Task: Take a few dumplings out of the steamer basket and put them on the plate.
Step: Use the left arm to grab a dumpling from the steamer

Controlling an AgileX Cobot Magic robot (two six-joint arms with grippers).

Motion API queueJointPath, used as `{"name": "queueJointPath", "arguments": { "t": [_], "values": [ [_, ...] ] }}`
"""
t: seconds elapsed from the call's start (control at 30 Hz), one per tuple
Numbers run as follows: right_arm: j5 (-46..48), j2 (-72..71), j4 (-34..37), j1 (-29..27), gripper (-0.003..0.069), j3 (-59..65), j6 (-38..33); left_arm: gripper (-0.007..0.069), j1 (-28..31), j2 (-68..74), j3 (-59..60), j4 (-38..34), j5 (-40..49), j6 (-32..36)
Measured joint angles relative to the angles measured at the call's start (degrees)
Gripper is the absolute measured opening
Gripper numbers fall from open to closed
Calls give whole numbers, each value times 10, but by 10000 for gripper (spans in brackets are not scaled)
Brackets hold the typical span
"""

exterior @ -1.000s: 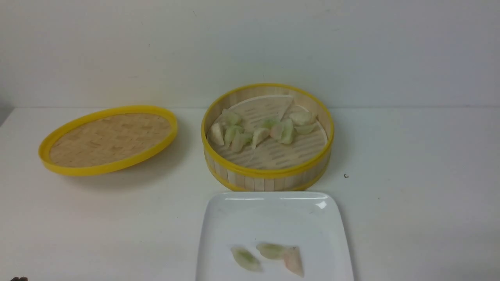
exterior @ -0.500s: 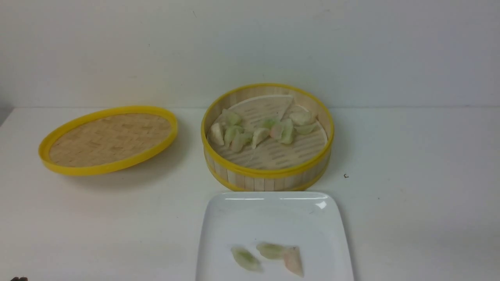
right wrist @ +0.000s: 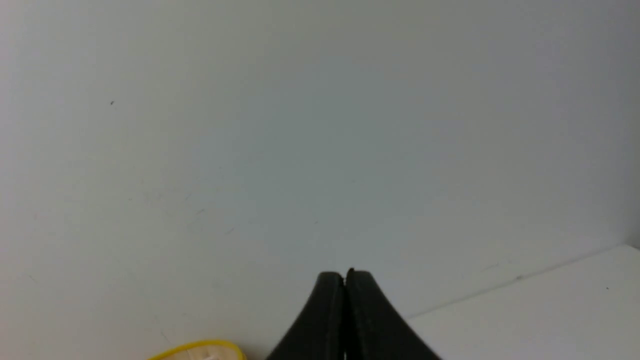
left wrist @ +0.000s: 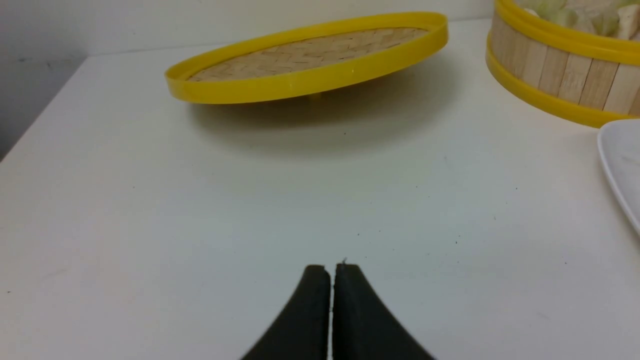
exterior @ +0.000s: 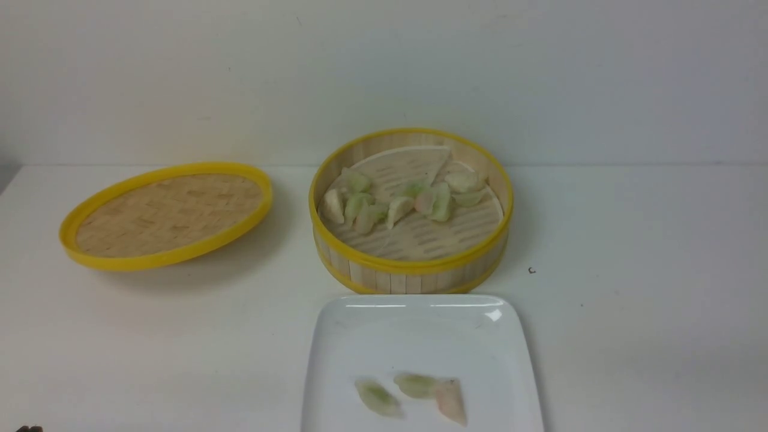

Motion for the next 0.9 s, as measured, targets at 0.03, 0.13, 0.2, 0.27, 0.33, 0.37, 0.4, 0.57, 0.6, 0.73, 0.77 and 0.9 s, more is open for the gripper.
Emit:
{"name": "queueJointPath", "arguments": {
  "t": [0.03,0.13,0.2,0.27,0.33,0.37,0.4,0.57,0.6,0.73,0.77,0.9],
  "values": [
    [0,0,1,0,-15,0,4,-6,0,0,0,1,0,0],
    [0,0,2,0,-15,0,9,-6,0,0,0,1,-1,0],
    [6,0,2,0,-15,0,11,-6,0,0,1,-12,-16,-6],
    [19,0,2,0,-15,0,11,-6,0,0,1,-41,-46,-21],
    [52,0,2,0,-15,-1,12,-6,0,0,1,-94,-115,-39],
    [61,0,2,0,-15,-2,12,-6,0,0,1,-97,-121,-41],
    [100,1,2,0,-15,-17,14,-6,0,0,1,-130,-184,-49],
    [201,60,2,0,-15,-107,13,-6,0,0,-2,-202,-335,-81],
    [225,87,2,0,-15,-133,9,-6,0,1,-10,-212,-337,-85],
    [367,242,0,0,-15,-263,-49,-6,0,91,-124,-215,-211,-70],
    [384,259,0,0,-15,-278,-53,-6,0,99,-132,-215,-202,-66],
    [553,409,11,0,-15,-406,-130,-6,0,297,-288,-206,21,-25]
  ]
}}
